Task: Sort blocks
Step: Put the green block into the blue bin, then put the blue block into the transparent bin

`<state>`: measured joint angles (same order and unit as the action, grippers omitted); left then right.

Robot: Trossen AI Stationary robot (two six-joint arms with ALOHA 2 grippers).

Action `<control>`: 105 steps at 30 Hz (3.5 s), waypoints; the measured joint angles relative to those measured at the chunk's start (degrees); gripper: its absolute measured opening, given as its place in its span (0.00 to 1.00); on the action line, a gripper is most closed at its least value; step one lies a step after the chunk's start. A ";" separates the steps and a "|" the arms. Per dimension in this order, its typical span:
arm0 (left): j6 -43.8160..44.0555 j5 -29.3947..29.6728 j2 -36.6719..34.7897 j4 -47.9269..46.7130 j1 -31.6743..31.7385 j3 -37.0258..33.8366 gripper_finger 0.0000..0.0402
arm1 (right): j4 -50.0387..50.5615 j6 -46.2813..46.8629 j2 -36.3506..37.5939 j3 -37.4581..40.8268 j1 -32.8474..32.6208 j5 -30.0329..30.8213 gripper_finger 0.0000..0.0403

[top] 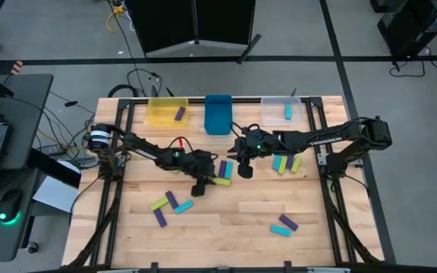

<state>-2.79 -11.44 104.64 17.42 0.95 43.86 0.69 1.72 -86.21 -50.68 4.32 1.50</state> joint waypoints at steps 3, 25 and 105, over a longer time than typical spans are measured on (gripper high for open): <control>-0.63 0.01 -1.90 -2.97 -0.02 -0.17 0.26 | 0.04 0.02 0.00 0.00 0.00 0.00 0.26; -9.37 14.26 -20.71 -16.82 16.00 6.43 0.26 | -2.99 2.19 0.00 -0.04 1.99 1.53 0.36; -29.45 4.11 17.52 -50.42 37.70 56.44 0.40 | -1.07 -0.43 0.00 -0.04 6.01 1.92 0.38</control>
<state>-32.24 -7.32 122.16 -33.01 38.65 100.30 -0.38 1.28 -86.21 -50.72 10.33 3.42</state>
